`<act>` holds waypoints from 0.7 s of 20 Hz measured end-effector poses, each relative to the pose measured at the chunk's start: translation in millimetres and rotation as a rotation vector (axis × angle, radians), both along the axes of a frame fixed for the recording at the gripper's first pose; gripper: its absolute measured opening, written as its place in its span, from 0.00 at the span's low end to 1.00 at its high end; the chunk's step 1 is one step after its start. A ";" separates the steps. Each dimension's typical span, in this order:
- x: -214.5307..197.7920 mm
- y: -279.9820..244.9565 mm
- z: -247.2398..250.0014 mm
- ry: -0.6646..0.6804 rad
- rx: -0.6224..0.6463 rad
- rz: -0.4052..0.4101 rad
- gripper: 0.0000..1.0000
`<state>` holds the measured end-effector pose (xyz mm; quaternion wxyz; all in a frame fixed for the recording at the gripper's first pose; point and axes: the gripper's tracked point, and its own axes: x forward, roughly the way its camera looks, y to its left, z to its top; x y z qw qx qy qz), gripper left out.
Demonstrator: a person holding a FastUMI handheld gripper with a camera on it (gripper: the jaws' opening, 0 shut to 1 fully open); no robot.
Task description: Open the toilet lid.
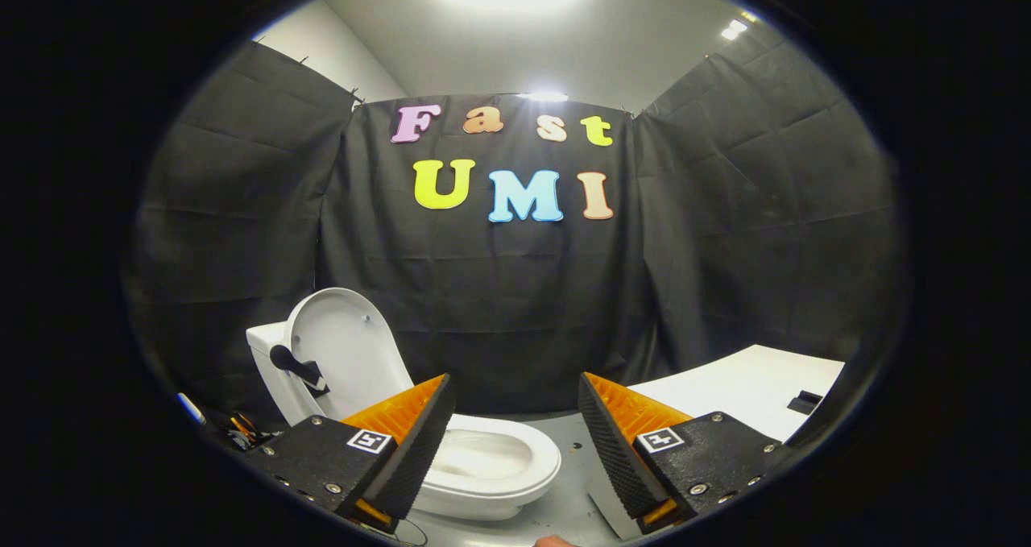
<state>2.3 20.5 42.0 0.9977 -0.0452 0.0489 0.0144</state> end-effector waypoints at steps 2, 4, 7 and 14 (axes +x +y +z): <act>-2.1 -6.8 -3.8 0.007 0.007 -0.004 0.95; -2.9 -14.1 -6.0 0.010 0.015 -0.009 0.95; -1.9 -24.6 -4.1 0.001 0.020 -0.020 0.95; -0.4 -32.6 -7.8 0.007 0.057 -0.026 0.95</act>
